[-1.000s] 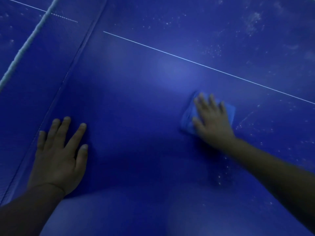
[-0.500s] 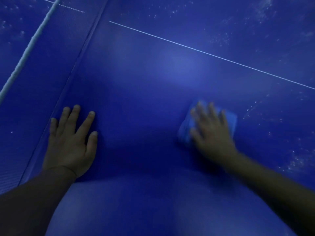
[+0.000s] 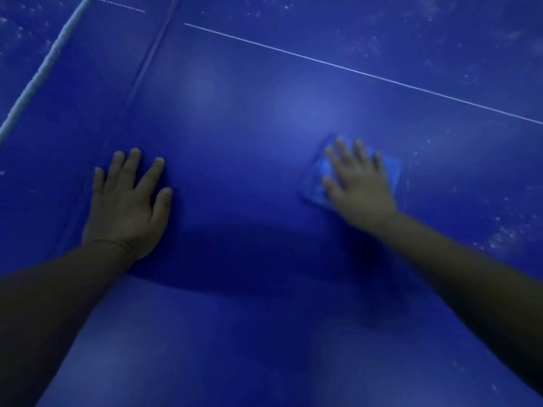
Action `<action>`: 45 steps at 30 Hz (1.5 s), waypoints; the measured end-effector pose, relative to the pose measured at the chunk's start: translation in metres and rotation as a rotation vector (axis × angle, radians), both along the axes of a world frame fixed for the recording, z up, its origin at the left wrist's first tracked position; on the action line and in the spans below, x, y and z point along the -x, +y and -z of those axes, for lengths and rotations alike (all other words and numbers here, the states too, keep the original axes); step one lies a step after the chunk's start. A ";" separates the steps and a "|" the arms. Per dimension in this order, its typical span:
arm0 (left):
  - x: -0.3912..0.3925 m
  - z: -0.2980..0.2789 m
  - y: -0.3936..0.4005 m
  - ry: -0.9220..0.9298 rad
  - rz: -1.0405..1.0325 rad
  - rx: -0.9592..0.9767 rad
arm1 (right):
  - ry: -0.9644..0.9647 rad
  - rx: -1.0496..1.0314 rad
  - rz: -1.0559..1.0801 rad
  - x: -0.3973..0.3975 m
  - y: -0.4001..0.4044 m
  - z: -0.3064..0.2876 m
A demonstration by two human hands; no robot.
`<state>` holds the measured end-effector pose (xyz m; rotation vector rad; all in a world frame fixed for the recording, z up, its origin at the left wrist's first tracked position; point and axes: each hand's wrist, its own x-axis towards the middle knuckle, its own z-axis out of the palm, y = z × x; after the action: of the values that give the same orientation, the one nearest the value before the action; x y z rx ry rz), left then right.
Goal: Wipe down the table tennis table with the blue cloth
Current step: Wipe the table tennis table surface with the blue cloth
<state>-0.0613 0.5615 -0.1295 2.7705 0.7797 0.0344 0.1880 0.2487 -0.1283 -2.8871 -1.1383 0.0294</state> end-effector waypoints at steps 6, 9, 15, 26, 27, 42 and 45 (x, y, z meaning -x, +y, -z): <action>0.007 -0.003 -0.007 -0.003 0.022 -0.050 | 0.150 0.077 -0.823 0.166 -0.093 -0.009; 0.030 -0.006 -0.046 -0.064 0.126 -0.013 | 0.129 0.088 -0.374 0.071 -0.090 0.001; 0.121 -0.002 -0.151 -0.041 0.370 0.006 | 0.095 0.014 0.342 -0.002 -0.076 -0.005; 0.129 0.002 -0.159 0.089 0.373 -0.018 | 0.096 0.160 -0.275 0.217 -0.197 -0.008; 0.128 0.002 -0.158 0.097 0.370 -0.011 | 0.082 0.133 -0.039 0.190 -0.202 -0.009; 0.129 -0.003 -0.162 0.093 0.343 0.019 | 0.097 0.075 0.758 0.316 -0.255 -0.006; 0.130 -0.004 -0.162 0.092 0.348 0.016 | 0.187 0.002 1.187 0.308 -0.291 -0.017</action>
<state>-0.1910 0.3994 -0.1252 2.8664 0.3062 -0.1649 -0.1203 -0.0419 -0.1115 -2.9537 0.6644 0.2415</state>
